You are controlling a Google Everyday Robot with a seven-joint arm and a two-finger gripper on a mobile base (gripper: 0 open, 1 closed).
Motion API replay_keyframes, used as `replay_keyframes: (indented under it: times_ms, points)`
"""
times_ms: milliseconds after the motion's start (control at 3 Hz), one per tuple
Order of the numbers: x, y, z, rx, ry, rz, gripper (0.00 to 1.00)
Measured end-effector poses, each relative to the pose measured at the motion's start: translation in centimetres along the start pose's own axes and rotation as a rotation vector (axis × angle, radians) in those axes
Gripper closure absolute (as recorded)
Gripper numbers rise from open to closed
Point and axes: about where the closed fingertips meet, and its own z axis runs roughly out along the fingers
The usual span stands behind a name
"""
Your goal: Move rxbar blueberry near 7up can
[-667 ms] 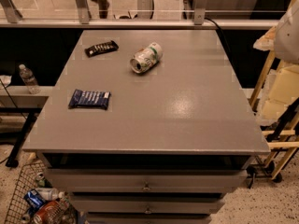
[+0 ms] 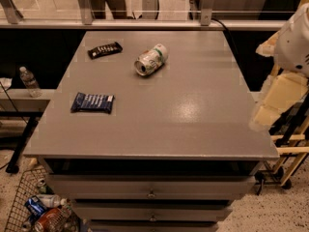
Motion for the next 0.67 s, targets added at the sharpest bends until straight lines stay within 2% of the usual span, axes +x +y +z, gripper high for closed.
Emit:
replay_keyframes:
  times_ms: [333,667]
  points:
    - [-3.3,0.5,2.3,0.015,-0.157,0.099,0.00]
    - [-7.9,0.2,4.8,0.020,-0.292,0.140,0.00]
